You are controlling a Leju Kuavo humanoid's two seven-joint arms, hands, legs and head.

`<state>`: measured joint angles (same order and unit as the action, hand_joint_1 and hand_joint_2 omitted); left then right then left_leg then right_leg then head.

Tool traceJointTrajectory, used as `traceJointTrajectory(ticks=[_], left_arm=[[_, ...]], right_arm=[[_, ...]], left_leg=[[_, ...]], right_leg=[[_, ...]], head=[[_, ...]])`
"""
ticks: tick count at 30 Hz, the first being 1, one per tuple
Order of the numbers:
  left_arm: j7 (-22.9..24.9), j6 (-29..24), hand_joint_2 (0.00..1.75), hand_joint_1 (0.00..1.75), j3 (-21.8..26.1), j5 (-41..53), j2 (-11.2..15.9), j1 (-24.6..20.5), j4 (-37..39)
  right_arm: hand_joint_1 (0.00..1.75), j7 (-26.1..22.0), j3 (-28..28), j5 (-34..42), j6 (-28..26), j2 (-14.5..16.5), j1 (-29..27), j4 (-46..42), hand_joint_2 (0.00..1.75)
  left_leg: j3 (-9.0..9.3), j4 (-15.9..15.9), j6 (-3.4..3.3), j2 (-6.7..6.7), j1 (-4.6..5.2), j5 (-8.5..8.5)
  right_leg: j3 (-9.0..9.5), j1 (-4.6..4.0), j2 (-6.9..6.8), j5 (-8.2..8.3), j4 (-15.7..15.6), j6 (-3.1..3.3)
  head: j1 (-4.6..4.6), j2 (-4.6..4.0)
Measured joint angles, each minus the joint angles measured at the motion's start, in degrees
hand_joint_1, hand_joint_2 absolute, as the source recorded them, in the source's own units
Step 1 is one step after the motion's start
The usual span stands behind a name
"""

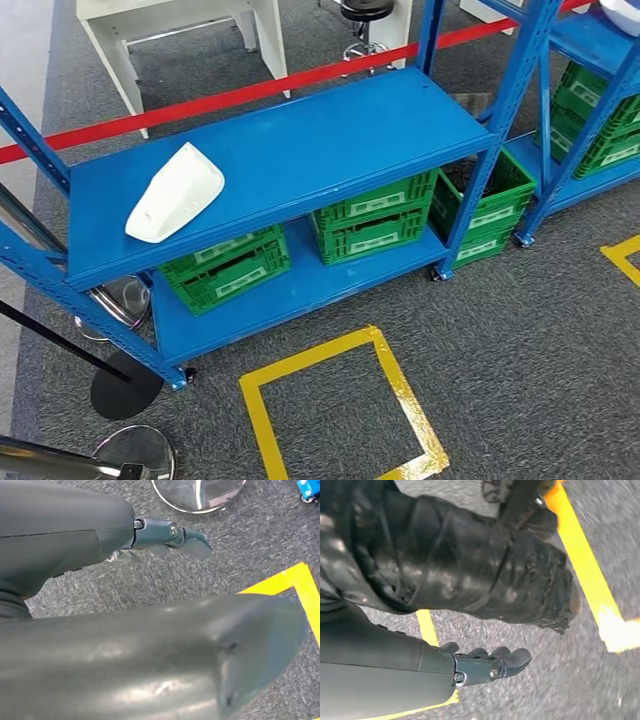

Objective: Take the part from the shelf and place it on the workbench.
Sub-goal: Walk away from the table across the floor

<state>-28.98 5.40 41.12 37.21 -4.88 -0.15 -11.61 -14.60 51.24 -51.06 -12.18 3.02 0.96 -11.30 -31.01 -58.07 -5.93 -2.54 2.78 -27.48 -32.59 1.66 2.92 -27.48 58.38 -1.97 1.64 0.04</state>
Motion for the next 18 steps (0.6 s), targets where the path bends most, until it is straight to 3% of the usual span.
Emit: traceJointTrajectory(ticks=[2,4,6,8,9,10,11,13,15,18], left_arm=[[0.0,0.0,0.00,0.00,0.0,0.0,0.2,0.0,0.0],[0.0,0.0,0.00,0.00,0.1,0.0,0.2,-0.1,0.0],[0.0,0.0,0.00,0.00,0.1,0.0,0.0,-0.2,0.0],[0.0,-0.1,0.00,0.00,0.1,0.0,-0.2,-0.1,0.0],[0.0,-0.1,0.00,0.00,0.1,0.0,-0.3,-0.1,0.0],[0.1,-0.2,0.00,0.00,0.1,0.0,-0.4,-0.1,0.0],[0.1,-0.2,0.00,0.00,0.1,0.0,-0.5,-0.1,0.0],[0.1,-0.3,0.00,0.00,0.1,0.1,-0.6,-0.2,0.0],[0.0,-0.3,0.00,0.00,0.2,0.1,-0.4,-0.2,0.0],[-0.7,-0.2,0.00,0.00,0.5,0.4,-0.3,-0.2,0.0]], right_arm=[[0.00,0.0,0.0,0.0,0.0,0.2,0.0,0.0,0.00],[0.00,0.0,0.0,0.0,0.1,0.1,-0.1,0.0,0.00],[0.00,0.0,0.0,0.0,0.1,0.1,0.0,0.0,0.00],[0.00,0.0,0.0,-0.1,0.1,0.0,0.2,0.0,0.00],[0.00,0.0,0.0,-0.1,0.1,-0.1,0.2,0.0,0.00],[0.00,0.0,0.0,-0.2,0.1,-0.1,0.1,0.0,0.00],[0.00,-0.2,0.0,-0.2,0.1,-0.2,0.0,0.0,0.00],[0.00,-0.8,0.1,-0.2,0.1,-0.4,0.0,-0.1,0.00],[0.00,-2.2,0.2,0.1,0.2,-0.3,0.1,-0.1,0.00],[0.00,-5.8,0.6,0.7,0.6,-0.2,0.2,-0.2,0.00]], left_leg=[[0.52,1.3,-0.51,0.06,0.28,0.32],[1.49,3.7,-0.72,0.71,0.04,1.50],[2.29,5.9,-0.60,1.54,-0.42,2.57],[2.00,5.9,-0.27,2.28,-0.55,2.77],[1.71,5.7,-0.01,2.58,-0.64,2.79],[1.36,5.3,0.29,2.79,-0.78,2.75],[0.94,4.7,0.67,2.91,-1.01,2.62],[-0.01,3.0,1.74,3.03,-1.43,2.05],[-1.02,1.2,2.59,3.06,-1.39,1.34],[-1.73,0.2,2.98,2.97,-1.26,1.24]], right_leg=[[-0.10,0.29,0.65,0.51,-0.6,-0.63],[-0.31,0.13,0.13,0.30,-0.6,-0.93],[-1.88,-0.19,-1.37,-2.28,2.7,-1.13],[-4.82,-0.17,-2.23,-6.05,9.5,-1.74],[-5.87,-0.11,-2.37,-7.02,12.2,-2.10],[-5.96,-0.04,-2.46,-6.91,13.0,-2.47],[-4.90,0.04,-2.57,-5.76,11.6,-2.85],[-0.86,0.22,-2.83,-3.04,4.8,-3.53],[1.63,0.36,-2.72,-2.12,0.4,-2.92],[1.72,0.41,-2.46,-1.92,0.3,-1.08]], head=[[0.16,0.00],[0.19,0.00],[-0.11,0.00],[-0.38,0.00],[-0.41,0.00],[-0.40,0.00],[-0.43,0.00],[-0.54,0.00],[-0.81,0.00],[-0.62,0.00]])
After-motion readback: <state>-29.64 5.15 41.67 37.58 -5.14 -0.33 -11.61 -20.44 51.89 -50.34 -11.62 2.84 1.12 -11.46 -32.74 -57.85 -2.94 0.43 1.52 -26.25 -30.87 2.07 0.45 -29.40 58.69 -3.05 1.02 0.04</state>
